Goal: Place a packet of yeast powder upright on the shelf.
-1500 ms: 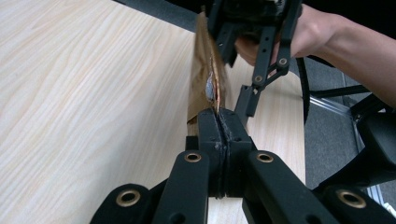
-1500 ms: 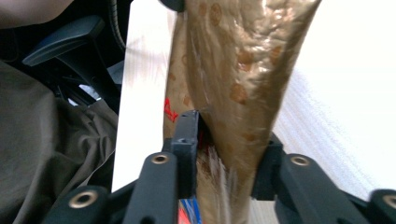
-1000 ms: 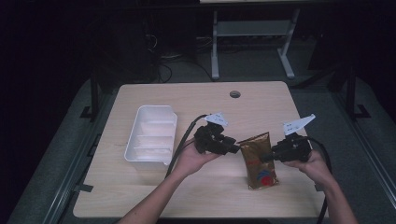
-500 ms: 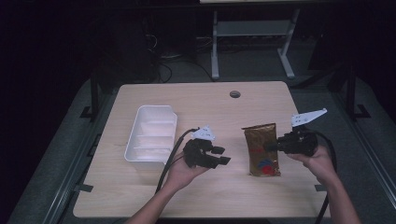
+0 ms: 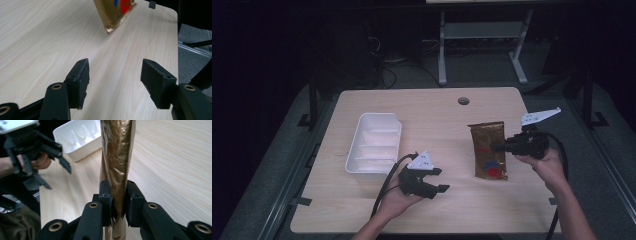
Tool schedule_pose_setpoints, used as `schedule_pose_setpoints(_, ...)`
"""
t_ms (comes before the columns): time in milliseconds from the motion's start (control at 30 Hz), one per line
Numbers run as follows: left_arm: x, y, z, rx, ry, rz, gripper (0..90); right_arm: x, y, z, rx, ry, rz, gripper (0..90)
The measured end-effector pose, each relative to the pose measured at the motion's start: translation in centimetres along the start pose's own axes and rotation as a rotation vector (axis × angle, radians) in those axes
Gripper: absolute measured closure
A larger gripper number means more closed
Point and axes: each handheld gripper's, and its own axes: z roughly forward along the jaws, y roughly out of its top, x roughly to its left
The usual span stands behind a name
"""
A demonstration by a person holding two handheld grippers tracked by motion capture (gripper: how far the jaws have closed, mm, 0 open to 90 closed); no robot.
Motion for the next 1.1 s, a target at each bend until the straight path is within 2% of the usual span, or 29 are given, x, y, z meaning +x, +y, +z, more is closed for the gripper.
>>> schedule_pose_setpoints(167, -0.2, -0.7, -0.3, 0.001, 0.004, 0.006, 35.4, -0.1, 0.7, 0.4, -0.011, -0.007, 0.015, 77.5)
schedule_pose_setpoints(300, -0.7, -1.6, -0.4, 0.028, 0.025, 0.025, 33.6, -0.1, 1.2, 0.8, -0.028, 0.0, 0.026, 77.6)
schedule_pose_setpoints(667, -0.9, -2.7, -1.4, 0.03, 0.033, 0.049, 31.4, 0.1, 2.8, 1.8, -0.048, 0.006, 0.025, 78.1)
schedule_pose_setpoints(1000, -1.0, -3.3, -2.0, 0.037, 0.036, 0.043, 29.3, 0.2, 3.9, 3.0, -0.075, 0.029, 0.028, 78.6)
schedule_pose_setpoints(1100, -1.0, -3.5, -2.0, 0.038, 0.032, 0.042, 29.3, 0.1, 4.0, 3.5, -0.068, 0.03, 0.032, 78.8)
